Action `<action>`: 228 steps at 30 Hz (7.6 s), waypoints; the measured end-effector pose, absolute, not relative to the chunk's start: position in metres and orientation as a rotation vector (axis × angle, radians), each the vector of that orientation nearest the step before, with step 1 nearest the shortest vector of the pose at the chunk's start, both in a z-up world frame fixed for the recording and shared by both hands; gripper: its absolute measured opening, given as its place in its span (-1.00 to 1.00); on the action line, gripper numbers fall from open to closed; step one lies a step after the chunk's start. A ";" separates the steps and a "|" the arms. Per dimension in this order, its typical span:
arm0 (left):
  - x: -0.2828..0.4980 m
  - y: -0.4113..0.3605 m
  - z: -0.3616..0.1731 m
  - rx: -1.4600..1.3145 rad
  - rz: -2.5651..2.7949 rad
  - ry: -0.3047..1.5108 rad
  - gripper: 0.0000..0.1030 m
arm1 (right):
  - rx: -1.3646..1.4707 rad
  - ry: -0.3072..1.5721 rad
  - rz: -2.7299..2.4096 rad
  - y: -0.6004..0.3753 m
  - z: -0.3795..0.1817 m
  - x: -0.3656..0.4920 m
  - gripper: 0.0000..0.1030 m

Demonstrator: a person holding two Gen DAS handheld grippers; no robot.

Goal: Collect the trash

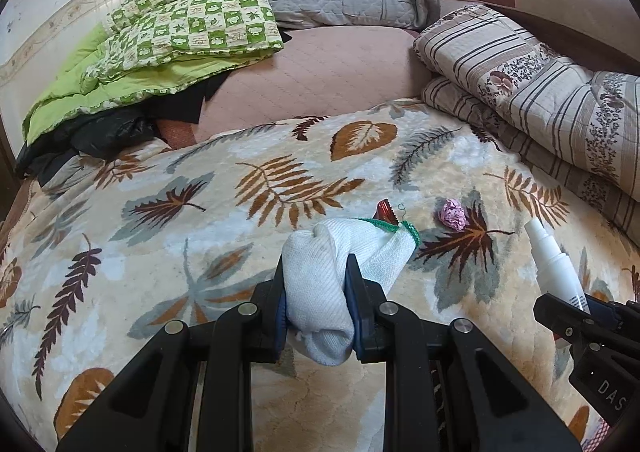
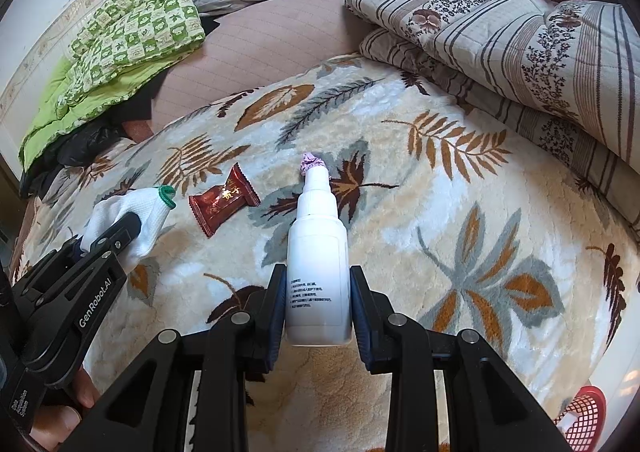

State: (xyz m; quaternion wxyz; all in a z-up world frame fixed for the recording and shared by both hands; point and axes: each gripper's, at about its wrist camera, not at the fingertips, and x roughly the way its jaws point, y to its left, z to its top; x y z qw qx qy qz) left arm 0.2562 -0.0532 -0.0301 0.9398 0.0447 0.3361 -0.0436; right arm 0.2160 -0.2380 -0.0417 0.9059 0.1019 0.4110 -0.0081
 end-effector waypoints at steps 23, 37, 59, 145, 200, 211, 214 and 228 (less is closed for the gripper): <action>0.254 -0.057 -0.029 0.092 -0.101 0.681 -0.55 | 0.208 0.847 -0.017 -0.241 -0.042 0.217 -0.37; 0.254 -0.062 -0.028 0.089 -0.106 0.682 -0.55 | 0.207 0.847 -0.017 -0.240 -0.042 0.216 -0.37; 0.251 -0.070 -0.021 0.065 -0.126 0.669 -0.54 | 0.204 0.844 -0.031 -0.241 -0.041 0.216 -0.37; 0.212 -0.100 -0.013 0.140 -0.280 0.595 -0.54 | 0.279 0.748 -0.147 -0.288 -0.006 0.155 -0.37; 0.018 -0.356 -0.040 0.363 -0.852 0.889 -0.52 | 0.559 0.768 -0.500 -0.490 -0.063 -0.143 -0.37; 0.006 -0.365 -0.052 0.378 -0.911 0.878 0.21 | 0.564 0.836 -0.509 -0.499 -0.087 -0.124 -0.04; 0.006 -0.357 -0.041 0.377 -0.886 0.838 0.21 | 0.579 0.797 -0.526 -0.504 -0.079 -0.132 0.18; 0.047 -0.210 0.053 0.309 -0.502 0.472 0.49 | 0.352 0.712 -0.416 -0.428 -0.012 -0.089 0.37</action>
